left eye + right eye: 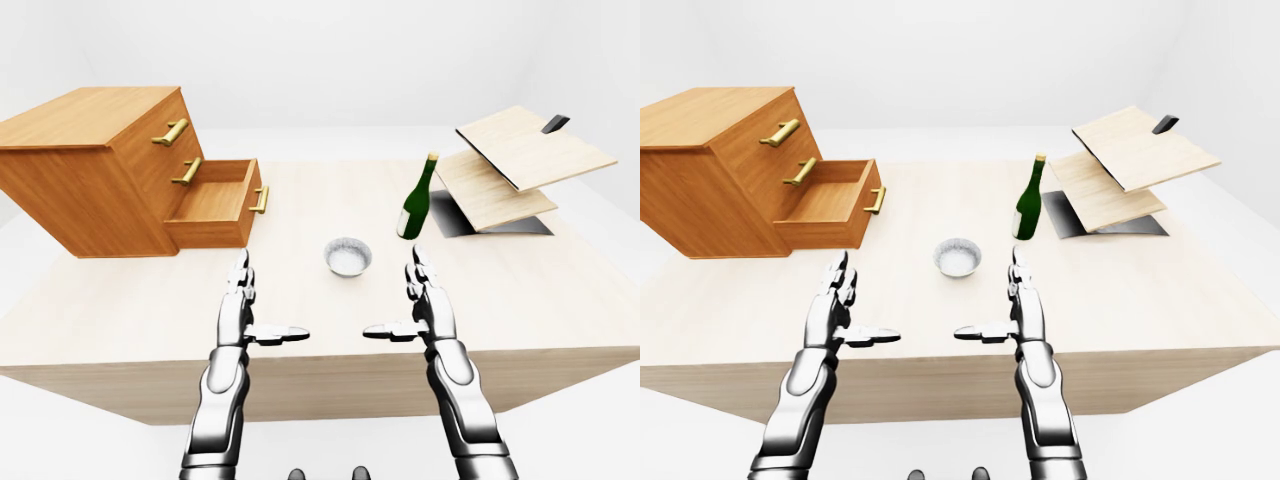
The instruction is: Close the bottom drawer of the cabinet.
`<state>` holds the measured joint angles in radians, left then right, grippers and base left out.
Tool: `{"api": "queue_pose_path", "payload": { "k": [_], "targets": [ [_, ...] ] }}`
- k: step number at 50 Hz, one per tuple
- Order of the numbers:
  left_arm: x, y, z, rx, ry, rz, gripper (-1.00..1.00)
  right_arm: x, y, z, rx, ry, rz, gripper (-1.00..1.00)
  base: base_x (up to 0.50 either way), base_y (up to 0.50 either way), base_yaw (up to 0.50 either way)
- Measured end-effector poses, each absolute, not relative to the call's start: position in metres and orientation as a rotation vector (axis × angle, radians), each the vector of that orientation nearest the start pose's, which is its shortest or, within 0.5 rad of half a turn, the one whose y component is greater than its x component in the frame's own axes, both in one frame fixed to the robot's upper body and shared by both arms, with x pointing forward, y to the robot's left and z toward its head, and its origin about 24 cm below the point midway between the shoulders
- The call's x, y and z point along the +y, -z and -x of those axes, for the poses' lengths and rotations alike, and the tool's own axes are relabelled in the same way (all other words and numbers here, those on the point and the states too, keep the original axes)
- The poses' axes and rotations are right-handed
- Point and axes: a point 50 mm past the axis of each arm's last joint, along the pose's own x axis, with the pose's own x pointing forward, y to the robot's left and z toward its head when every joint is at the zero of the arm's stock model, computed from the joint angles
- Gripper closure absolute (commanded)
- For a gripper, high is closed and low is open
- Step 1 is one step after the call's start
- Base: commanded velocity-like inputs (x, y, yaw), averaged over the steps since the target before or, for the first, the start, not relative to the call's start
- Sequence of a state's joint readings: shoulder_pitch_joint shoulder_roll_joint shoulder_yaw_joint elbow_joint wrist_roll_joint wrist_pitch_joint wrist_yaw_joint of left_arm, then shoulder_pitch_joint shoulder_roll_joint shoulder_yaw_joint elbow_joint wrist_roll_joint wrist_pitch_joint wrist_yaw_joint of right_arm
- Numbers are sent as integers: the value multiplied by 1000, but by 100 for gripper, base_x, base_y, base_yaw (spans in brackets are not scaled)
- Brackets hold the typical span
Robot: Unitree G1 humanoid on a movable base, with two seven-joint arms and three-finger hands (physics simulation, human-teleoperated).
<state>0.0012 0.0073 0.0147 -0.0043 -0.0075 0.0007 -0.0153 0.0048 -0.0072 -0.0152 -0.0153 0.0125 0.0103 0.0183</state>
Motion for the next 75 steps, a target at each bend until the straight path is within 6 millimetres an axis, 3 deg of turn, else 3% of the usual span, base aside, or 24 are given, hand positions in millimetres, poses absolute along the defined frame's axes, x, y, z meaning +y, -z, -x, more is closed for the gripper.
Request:
{"api": "queue_pose_path", "payload": {
  "k": [17,23,27,37,45,53,75],
  "targets": [
    [158,-45,-252,-14,0,0,-100,-159,-47,-251,-8,-10,-19,-100,0,0,0],
    [160,-52,-251,-32,-7,-6,-100,-163,-61,-247,-48,9,-21,-100,0,0,0],
    [160,-55,-250,-40,-9,-10,-100,-172,-81,-242,-124,61,-41,-100,0,0,0],
    [161,-59,-249,-52,-10,-15,-100,-221,-167,-205,-518,305,-75,-100,0,0,0],
    [161,-61,-249,-56,-12,-16,-100,-236,-200,-176,-695,400,-80,-100,0,0,0],
    [162,-61,-249,-56,-12,-17,-100,-239,-211,-164,-760,428,-78,-100,6,0,0],
    [161,-61,-249,-56,-10,-17,-100,-238,-217,-157,-796,412,-73,-100,29,0,0]
  ]
}}
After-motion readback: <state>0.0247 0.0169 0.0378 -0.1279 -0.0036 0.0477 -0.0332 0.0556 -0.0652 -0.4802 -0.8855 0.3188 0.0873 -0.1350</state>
